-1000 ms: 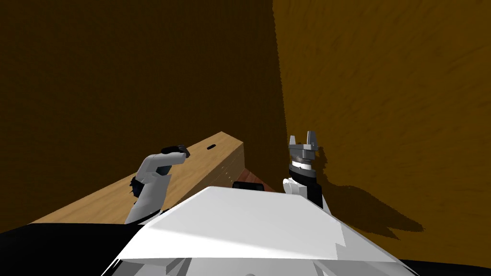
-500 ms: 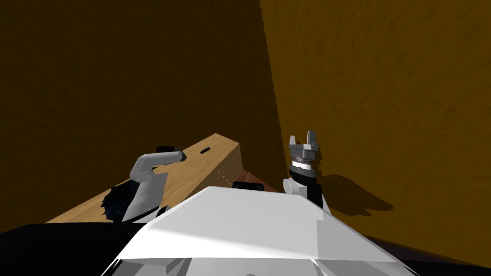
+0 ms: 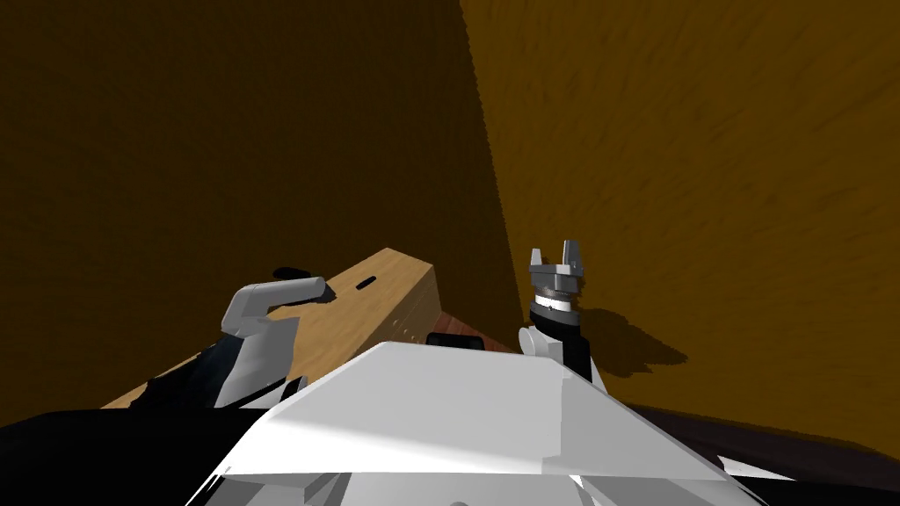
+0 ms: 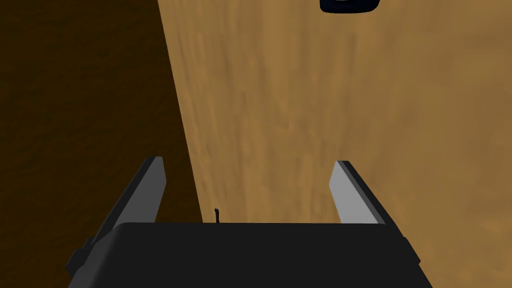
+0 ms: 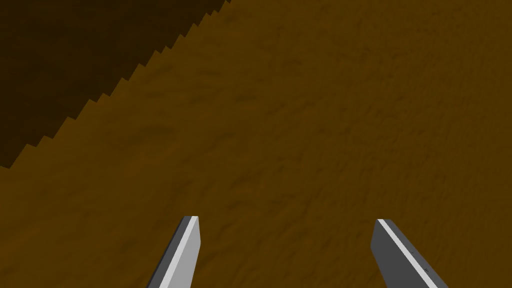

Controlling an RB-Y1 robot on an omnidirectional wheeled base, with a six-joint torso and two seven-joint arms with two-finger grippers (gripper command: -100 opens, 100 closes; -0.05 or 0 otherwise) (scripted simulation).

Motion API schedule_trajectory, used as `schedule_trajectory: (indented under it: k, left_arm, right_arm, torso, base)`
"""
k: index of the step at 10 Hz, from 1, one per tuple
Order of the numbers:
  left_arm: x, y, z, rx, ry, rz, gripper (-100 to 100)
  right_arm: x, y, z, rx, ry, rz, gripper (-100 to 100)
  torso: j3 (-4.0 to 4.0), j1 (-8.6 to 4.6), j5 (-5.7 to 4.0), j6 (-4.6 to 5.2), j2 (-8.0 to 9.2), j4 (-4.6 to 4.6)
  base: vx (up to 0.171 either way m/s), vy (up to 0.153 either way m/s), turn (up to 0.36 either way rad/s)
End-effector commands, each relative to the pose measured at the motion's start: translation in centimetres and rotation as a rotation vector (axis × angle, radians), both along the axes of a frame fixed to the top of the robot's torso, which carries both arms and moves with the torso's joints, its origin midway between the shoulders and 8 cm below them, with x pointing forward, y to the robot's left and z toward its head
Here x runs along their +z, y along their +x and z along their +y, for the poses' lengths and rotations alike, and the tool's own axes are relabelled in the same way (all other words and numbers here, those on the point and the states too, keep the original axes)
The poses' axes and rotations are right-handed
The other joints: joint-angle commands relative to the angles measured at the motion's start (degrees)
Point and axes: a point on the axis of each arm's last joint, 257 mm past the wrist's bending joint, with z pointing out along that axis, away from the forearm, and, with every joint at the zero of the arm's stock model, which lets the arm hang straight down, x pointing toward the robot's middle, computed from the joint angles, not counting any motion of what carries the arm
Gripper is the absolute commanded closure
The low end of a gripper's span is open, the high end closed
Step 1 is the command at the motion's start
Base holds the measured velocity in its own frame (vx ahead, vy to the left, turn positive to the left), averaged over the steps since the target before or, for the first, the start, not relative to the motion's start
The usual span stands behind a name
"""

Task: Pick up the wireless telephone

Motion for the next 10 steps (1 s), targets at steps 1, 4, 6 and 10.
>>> schedule_trajectory:
  k: [1, 4, 6, 10]
  left_arm:
    - [-0.7, -0.9, 0.2, 0.031, -0.036, 0.028, -100]
    - [-2.1, -3.5, 0.8, 0.109, -0.126, 0.064, -100]
    - [-2.9, -5.0, 0.7, 0.147, -0.178, 0.092, -100]
    - [-4.5, -7.8, 0.2, 0.215, -0.279, 0.145, -100]
  right_arm:
    - [0.0, 0.0, 0.0, 0.000, 0.000, 0.000, 0]
    - [0.0, 0.0, 0.0, 0.000, 0.000, 0.000, 0]
    - [0.0, 0.0, 0.0, 0.000, 0.000, 0.000, 0]
    - [0.0, 0.0, 0.0, 0.000, 0.000, 0.000, 0]
  torso:
    - [0.00, 0.00, 0.00, 0.00, 0.00, 0.00]
    - [-0.01, 0.03, 0.01, -0.06, 0.00, -0.01]
    - [-0.01, 0.01, 0.01, -0.07, -0.01, -0.01]
    - [-0.07, 0.04, 0.01, -0.03, -0.12, -0.03]
  base:
    - [0.042, 0.014, -0.143]
    - [0.046, 0.015, -0.195]
    - [0.045, 0.011, -0.134]
    - [0.054, 0.019, -0.156]
